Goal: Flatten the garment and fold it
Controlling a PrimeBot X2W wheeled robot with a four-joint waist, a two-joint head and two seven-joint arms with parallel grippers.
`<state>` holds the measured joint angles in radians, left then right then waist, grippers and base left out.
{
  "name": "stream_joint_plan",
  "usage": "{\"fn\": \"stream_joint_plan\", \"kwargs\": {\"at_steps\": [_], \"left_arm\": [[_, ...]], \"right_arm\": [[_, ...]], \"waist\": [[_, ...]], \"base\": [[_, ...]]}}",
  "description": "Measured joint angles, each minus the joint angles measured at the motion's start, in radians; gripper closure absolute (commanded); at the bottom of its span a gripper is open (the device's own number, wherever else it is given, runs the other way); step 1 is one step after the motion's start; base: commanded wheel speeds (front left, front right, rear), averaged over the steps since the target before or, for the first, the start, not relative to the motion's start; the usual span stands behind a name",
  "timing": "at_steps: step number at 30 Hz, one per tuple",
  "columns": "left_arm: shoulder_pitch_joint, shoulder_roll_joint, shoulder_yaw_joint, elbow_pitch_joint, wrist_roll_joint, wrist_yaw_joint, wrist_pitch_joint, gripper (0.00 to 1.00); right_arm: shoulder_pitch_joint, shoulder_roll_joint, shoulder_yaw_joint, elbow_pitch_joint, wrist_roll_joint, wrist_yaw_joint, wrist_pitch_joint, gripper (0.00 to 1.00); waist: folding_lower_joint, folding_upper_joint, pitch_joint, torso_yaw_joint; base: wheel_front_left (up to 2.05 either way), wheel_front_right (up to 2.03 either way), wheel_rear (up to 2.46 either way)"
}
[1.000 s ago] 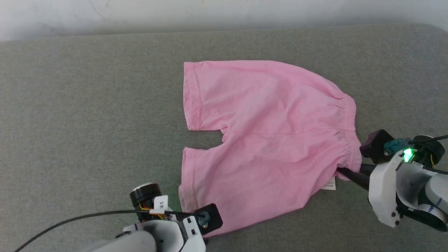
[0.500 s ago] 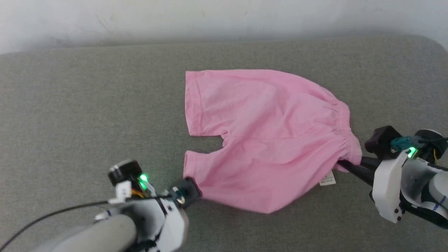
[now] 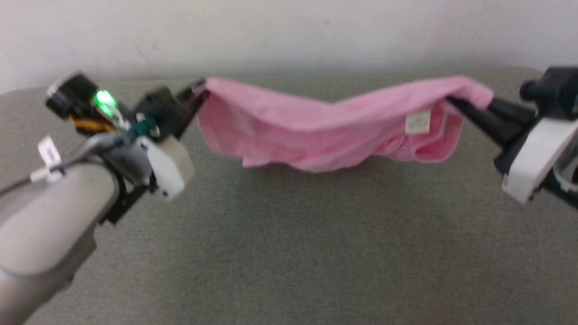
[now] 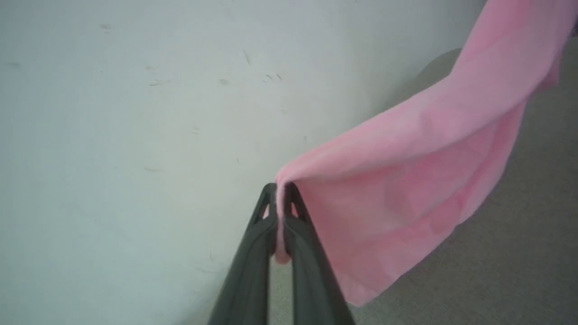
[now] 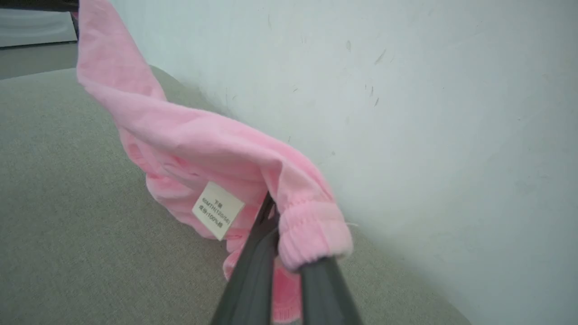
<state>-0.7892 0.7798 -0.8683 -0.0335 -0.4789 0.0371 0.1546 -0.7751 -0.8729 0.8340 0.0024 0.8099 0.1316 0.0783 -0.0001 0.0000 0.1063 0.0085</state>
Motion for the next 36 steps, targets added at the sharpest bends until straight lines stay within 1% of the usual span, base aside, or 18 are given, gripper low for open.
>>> {"fn": "stream_joint_plan", "kwargs": {"at_steps": [2,5,9,12,13,18,23,27,30,33,36], "left_arm": [[-0.064,-0.019,0.019,0.041,0.012,0.000,-0.010,1.00],[-0.172,-0.066,0.045,0.100,0.028,-0.010,-0.028,1.00],[-0.339,-0.120,0.075,0.194,0.071,-0.028,-0.064,1.00],[-0.460,-0.151,0.101,0.279,0.096,-0.029,-0.090,1.00],[-0.500,-0.159,0.106,0.308,0.105,-0.035,-0.095,1.00],[-0.683,-0.183,0.155,0.435,0.131,-0.036,-0.144,1.00],[-0.845,-0.183,0.199,0.510,0.145,-0.036,-0.198,1.00],[-0.916,-0.196,0.208,0.546,0.159,-0.037,-0.230,1.00],[-0.931,-0.212,0.210,0.578,0.162,-0.035,-0.253,1.00],[-0.921,-0.227,0.207,0.613,0.159,-0.031,-0.276,1.00],[-0.867,-0.250,0.202,0.656,0.149,-0.017,-0.315,1.00]], "right_arm": [[-0.047,0.026,-0.025,0.019,0.000,0.000,-0.002,1.00],[-0.145,0.064,-0.033,0.055,-0.001,0.000,0.007,1.00],[-0.309,0.104,-0.021,0.105,0.003,0.000,0.035,1.00],[-0.442,0.119,-0.006,0.150,0.003,0.000,0.045,1.00],[-0.486,0.121,0.000,0.167,0.003,0.000,0.046,1.00],[-0.702,0.134,0.017,0.252,0.011,0.000,0.052,1.00],[-0.872,0.163,0.038,0.323,0.010,0.001,0.003,1.00],[-0.966,0.180,0.060,0.373,0.010,0.001,-0.030,1.00],[-1.006,0.182,0.106,0.397,0.009,0.001,-0.039,1.00],[-1.008,0.181,0.150,0.422,0.017,0.001,-0.059,1.00],[-0.991,0.179,0.209,0.441,0.022,0.001,-0.081,1.00]], "waist": [[0.0000,0.0000,0.011,0.000],[0.0001,0.0000,0.039,-0.002],[0.0002,0.0000,0.092,-0.003],[0.0003,0.0000,0.140,-0.004],[0.0003,0.0000,0.158,-0.004],[0.0003,0.0000,0.252,-0.004],[0.0004,0.0000,0.350,-0.008],[0.0004,0.0000,0.420,-0.012],[0.0004,0.0000,0.466,-0.014],[0.0003,0.0000,0.501,-0.013],[0.0004,0.0000,0.524,-0.009]], "base": [[0.00,0.00,0.00],[0.00,0.00,0.00],[0.00,0.00,0.00],[0.00,0.00,0.00],[0.00,0.00,0.00],[0.00,0.00,0.00],[0.00,0.00,0.00],[0.00,0.00,0.00],[0.00,0.00,0.00],[0.00,0.00,0.00],[0.00,0.00,0.00]]}}
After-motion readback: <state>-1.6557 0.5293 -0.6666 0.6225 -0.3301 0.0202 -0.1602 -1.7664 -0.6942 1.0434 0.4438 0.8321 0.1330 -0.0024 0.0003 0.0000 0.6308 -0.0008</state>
